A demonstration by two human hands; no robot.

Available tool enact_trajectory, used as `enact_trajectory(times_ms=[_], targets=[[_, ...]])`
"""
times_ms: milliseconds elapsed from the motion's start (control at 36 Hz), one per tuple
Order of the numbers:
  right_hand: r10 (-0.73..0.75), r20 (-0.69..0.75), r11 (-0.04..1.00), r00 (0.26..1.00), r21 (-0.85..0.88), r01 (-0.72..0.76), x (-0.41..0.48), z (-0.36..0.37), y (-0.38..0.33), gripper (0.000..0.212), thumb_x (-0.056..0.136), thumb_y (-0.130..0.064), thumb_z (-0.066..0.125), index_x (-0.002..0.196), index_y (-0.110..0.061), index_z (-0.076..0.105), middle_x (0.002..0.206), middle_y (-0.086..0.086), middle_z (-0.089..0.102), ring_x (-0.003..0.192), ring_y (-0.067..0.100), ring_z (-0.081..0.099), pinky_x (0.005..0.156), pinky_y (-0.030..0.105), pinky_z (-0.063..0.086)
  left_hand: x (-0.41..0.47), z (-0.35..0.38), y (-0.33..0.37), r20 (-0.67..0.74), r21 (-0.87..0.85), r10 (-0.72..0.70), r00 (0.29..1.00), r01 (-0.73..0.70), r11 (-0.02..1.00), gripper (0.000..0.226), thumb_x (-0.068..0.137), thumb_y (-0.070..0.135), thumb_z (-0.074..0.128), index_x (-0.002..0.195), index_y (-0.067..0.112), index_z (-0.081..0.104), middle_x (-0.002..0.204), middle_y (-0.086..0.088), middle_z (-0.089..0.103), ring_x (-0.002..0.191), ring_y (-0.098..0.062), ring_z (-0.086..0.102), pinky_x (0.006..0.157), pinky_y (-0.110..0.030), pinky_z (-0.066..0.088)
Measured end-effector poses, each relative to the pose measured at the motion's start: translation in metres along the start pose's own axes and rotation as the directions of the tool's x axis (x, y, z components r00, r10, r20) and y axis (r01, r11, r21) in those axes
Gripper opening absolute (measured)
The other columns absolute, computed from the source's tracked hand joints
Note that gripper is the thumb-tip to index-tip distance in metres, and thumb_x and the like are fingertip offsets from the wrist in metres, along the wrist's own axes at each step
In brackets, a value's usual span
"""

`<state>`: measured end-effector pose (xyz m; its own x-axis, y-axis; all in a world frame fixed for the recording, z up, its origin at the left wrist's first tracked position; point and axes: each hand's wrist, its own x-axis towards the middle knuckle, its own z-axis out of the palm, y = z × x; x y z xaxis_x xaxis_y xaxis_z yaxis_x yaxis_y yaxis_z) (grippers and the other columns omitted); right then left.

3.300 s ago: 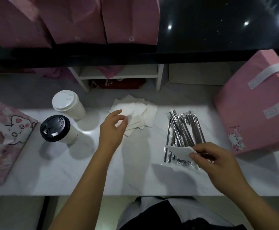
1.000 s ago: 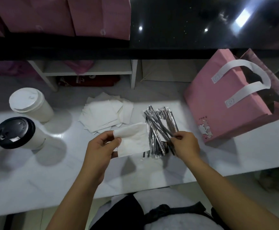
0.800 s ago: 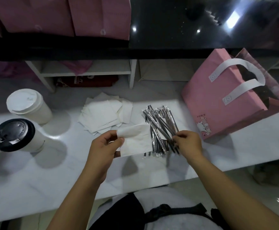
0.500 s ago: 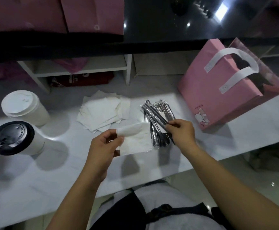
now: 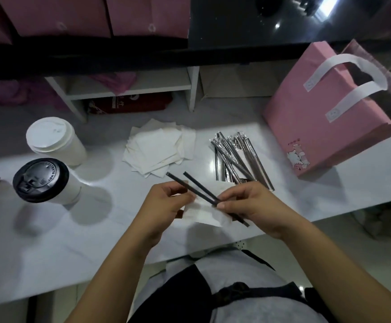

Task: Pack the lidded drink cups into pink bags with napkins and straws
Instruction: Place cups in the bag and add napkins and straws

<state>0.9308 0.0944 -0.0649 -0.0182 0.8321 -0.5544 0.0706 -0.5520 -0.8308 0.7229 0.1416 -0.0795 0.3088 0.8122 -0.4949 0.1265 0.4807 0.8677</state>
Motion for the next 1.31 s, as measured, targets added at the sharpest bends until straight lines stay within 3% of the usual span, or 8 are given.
enact_trajectory(times_ms=[194, 333, 778, 917, 1056, 1139, 1194, 1306], targets=[[0.001, -0.005, 0.998, 1.000, 0.063, -0.001, -0.001, -0.003, 0.001, 0.008, 0.080, 0.004, 0.075, 0.087, 0.000, 0.076, 0.081, 0.017, 0.069, 0.074, 0.024, 0.062, 0.068, 0.030, 0.049, -0.007, 0.008, 0.007, 0.089, -0.157, 0.026, 0.996, -0.011, 0.988, 0.014, 0.090, -0.001, 0.063, 0.094, 0.006, 0.074, 0.082, -0.003, 0.073, 0.075, -0.011, 0.068, 0.057, -0.021, 0.050], [0.011, 0.010, 0.999, 1.000, 0.044, -0.011, 0.004, -0.013, 0.005, 0.010, 0.080, 0.001, 0.076, 0.090, 0.001, 0.077, 0.081, 0.021, 0.067, 0.075, 0.029, 0.057, 0.071, 0.042, 0.041, -0.010, 0.025, 0.006, 0.028, -0.150, 0.049, 0.998, -0.044, 0.988, 0.016, 0.094, 0.008, 0.062, 0.103, 0.005, 0.075, 0.098, -0.011, 0.076, 0.085, -0.017, 0.071, 0.062, -0.023, 0.052], [-0.041, 0.136, 0.999, 0.990, 0.024, 0.038, 0.012, -0.070, -0.008, 0.005, 0.078, -0.005, 0.080, 0.081, -0.004, 0.078, 0.072, 0.003, 0.073, 0.067, 0.008, 0.067, 0.059, 0.015, 0.047, -0.012, 0.090, 0.025, -0.101, -0.125, -0.007, 0.995, -0.005, 0.992, 0.017, 0.093, 0.007, 0.062, 0.104, 0.006, 0.075, 0.100, -0.011, 0.077, 0.092, -0.022, 0.073, 0.077, -0.034, 0.057], [-0.080, 0.059, 0.997, 0.995, 0.006, 0.080, 0.013, -0.089, -0.004, 0.033, 0.071, -0.007, 0.087, 0.095, -0.012, 0.065, 0.080, 0.003, 0.069, 0.067, 0.015, 0.065, 0.059, 0.030, 0.052, -0.009, 0.117, 0.031, -0.215, -0.167, -0.033, 0.976, -0.003, 0.986, 0.016, 0.089, 0.004, 0.066, 0.103, 0.003, 0.075, 0.096, -0.013, 0.077, 0.083, -0.021, 0.073, 0.063, -0.027, 0.055], [-0.015, 0.220, 0.993, 0.975, 0.119, -0.012, 0.017, -0.121, -0.007, 0.068, 0.073, 0.003, 0.082, 0.126, -0.027, 0.051, 0.093, 0.011, 0.076, 0.080, 0.026, 0.073, 0.069, 0.033, 0.057, -0.008, 0.138, 0.034, -0.291, -0.236, -0.068, 0.954, -0.003, 0.972, 0.016, 0.089, 0.004, 0.066, 0.102, 0.004, 0.075, 0.099, -0.013, 0.076, 0.086, -0.024, 0.072, 0.065, -0.033, 0.055], [-0.019, 0.380, 0.998, 0.925, 0.056, -0.002, 0.015, -0.140, -0.011, 0.026, 0.076, 0.003, 0.079, 0.090, -0.017, 0.074, 0.070, 0.012, 0.060, 0.063, 0.022, 0.057, 0.054, 0.020, 0.045, -0.012, 0.147, 0.034, -0.334, -0.315, -0.102, 0.937, -0.009, 0.949, 0.015, 0.088, 0.004, 0.065, 0.100, 0.005, 0.075, 0.098, -0.013, 0.075, 0.087, -0.024, 0.070, 0.067, -0.033, 0.055], [-0.043, 0.407, 0.998, 0.913, 0.057, 0.022, 0.015, -0.149, -0.007, 0.028, 0.078, 0.005, 0.076, 0.059, -0.014, 0.068, 0.059, 0.010, 0.051, 0.055, 0.016, 0.049, 0.051, 0.016, 0.044, -0.016, 0.153, 0.033, -0.368, -0.337, -0.117, 0.923, -0.015, 0.941, 0.015, 0.087, 0.003, 0.065, 0.099, 0.005, 0.074, 0.098, -0.013, 0.075, 0.087, -0.023, 0.070, 0.069, -0.033, 0.056], [-0.069, 0.466, 0.993, 0.882, 0.115, 0.017, 0.014, -0.157, 0.002, 0.007, 0.084, -0.001, 0.073, 0.083, -0.006, 0.077, 0.077, 0.010, 0.068, 0.070, 0.020, 0.062, 0.069, 0.032, 0.060, -0.025, 0.168, 0.028, -0.438, -0.381, -0.147, 0.887, -0.035, 0.924, 0.015, 0.088, 0.003, 0.063, 0.099, 0.005, 0.072, 0.095, -0.011, 0.075, 0.081, -0.020, 0.070, 0.064, -0.031, 0.057]])
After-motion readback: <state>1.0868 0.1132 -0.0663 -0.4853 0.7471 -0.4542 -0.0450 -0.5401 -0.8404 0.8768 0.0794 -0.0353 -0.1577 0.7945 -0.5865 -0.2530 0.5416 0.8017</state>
